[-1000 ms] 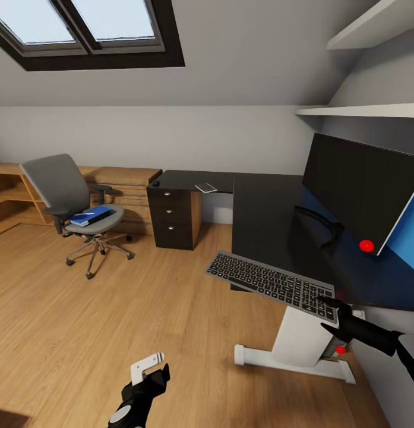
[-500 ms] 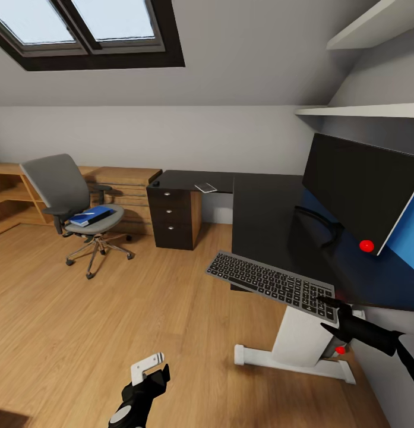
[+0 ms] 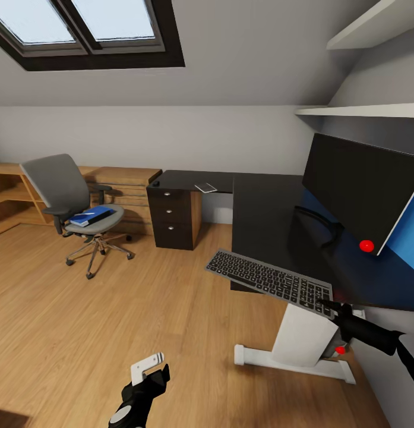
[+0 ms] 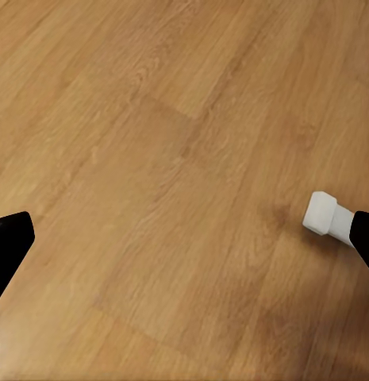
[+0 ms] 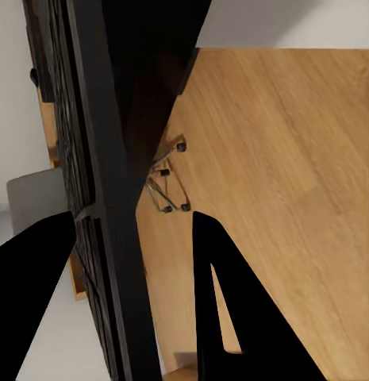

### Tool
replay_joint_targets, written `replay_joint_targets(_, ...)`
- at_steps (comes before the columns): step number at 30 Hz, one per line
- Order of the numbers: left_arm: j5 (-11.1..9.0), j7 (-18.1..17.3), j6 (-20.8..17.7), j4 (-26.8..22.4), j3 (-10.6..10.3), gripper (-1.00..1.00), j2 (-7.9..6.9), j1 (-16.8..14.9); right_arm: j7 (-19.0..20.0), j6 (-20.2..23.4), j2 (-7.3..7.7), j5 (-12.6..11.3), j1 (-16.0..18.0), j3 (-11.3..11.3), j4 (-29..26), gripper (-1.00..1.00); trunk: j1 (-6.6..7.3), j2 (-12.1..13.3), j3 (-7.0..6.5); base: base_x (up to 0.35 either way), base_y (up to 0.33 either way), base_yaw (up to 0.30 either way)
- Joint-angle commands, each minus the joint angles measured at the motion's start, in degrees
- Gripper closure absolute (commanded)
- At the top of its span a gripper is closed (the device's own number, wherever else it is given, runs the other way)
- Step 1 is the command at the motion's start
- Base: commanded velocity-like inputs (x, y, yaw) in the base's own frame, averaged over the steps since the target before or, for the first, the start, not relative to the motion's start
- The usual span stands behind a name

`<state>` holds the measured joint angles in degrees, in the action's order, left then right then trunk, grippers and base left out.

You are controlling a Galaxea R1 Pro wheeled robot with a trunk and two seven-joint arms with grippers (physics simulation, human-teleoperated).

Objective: In the bedroom, organize the workspace by keeping the computer under the desk, ensuring the monitor is on the desk, placing the keyboard on the desk next to the monitor, placing the mouse on the desk next to the keyboard, moving the folder from the swivel chair onto the desk next to the mouse, stacking the notebook on top of the folder with the pen on top of the notebook, and positioning the swivel chair next to the desk.

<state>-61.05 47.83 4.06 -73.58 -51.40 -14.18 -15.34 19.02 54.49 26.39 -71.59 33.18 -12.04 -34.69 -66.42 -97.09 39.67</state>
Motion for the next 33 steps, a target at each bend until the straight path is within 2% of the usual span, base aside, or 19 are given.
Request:
replay_joint_targets(1, -0.47, 0.22, 0.41, -0.07, -0.19, -1.0, -0.05, -0.08, 0.4, 0.18, -0.02, 1.15, 0.04, -0.17, 0.06, 1.0, 0.22, 0.37, -0.12, 0.0, 0.0, 0.0)
replay_joint_targets(6, -0.54, 0.37, 0.3, 0.02, -0.2, -1.0, 0.49, -0.09, 0.44, 0.18, -0.02, 1.1, 0.04, -0.16, -0.68, 1.0, 1.32, 2.38, -1.02, 0.0, 0.0, 0.0)
replay_joint_targets(8, -0.56, 0.2, 0.28, 0.53, -0.19, -1.0, 0.91, -0.07, 0.44, 0.18, -0.4, 1.1, 0.0, -0.31, -4.02, 1.0, 1.76, 3.18, -1.38, 0.0, 0.0, 0.0)
replay_joint_targets(16, -0.56, 0.07, 0.25, 1.01, -0.19, -1.0, 1.0, -0.07, 0.49, 0.26, -0.86, 1.04, -0.05, -0.28, -5.36, 1.0, 3.52, 6.39, -2.82, 0.0, 0.0, 0.0)
replay_joint_targets(19, -0.56, 0.07, 0.25, 1.06, -0.19, -1.0, 1.0, -0.09, 0.68, 0.27, -1.13, 1.02, -0.05, 0.33, -6.67, 1.0, 4.18, 7.59, -3.35, 0.0, 0.0, 0.0)
replay_joint_targets(23, -0.56, 0.07, 0.25, 1.07, -0.19, -1.0, 1.0, -0.11, 0.81, 0.22, -2.48, 1.01, -0.06, 1.81, -9.36, 1.0, 5.06, 9.2, -4.07, 0.0, 0.0, 0.0)
replay_joint_targets(26, -0.56, 0.07, 0.25, 1.07, -0.19, -1.0, 1.0, -0.11, 0.89, 0.14, -4.27, 1.03, -0.09, 2.36, -11.38, 1.0, 5.71, 10.4, -4.61, 0.0, 0.0, 0.0)
replay_joint_targets(27, -0.54, 0.1, 0.25, 1.07, -0.19, -1.0, 1.0, -0.11, 0.86, -0.02, -5.95, 1.09, -0.11, 2.65, -13.3, 1.0, 5.71, 10.4, -4.61, 0.0, 0.0, 0.0)
replay_joint_targets(28, -0.5, 0.12, 0.26, 1.07, -0.19, -1.0, 1.0, -0.08, 0.85, -0.09, -7.02, 1.13, -0.12, 2.74, -14.11, 1.0, 5.71, 10.4, -4.61, 0.0, 0.0, 0.0)
replay_joint_targets(31, -0.35, 0.24, 0.34, 1.07, -0.16, -1.0, 1.0, -0.07, 0.89, -0.36, -9.58, 0.98, -0.13, 2.86, -15.05, 1.0, 5.71, 10.4, -4.61, 0.0, 0.0, 0.0)
replay_joint_targets(33, -0.27, 0.29, 0.35, 1.07, -0.18, -1.0, 1.0, -0.07, 0.85, -1.24, -12.89, 1.0, -0.13, 2.95, -15.86, 1.0, 5.71, 10.4, -4.61, 0.0, 0.0, 0.0)
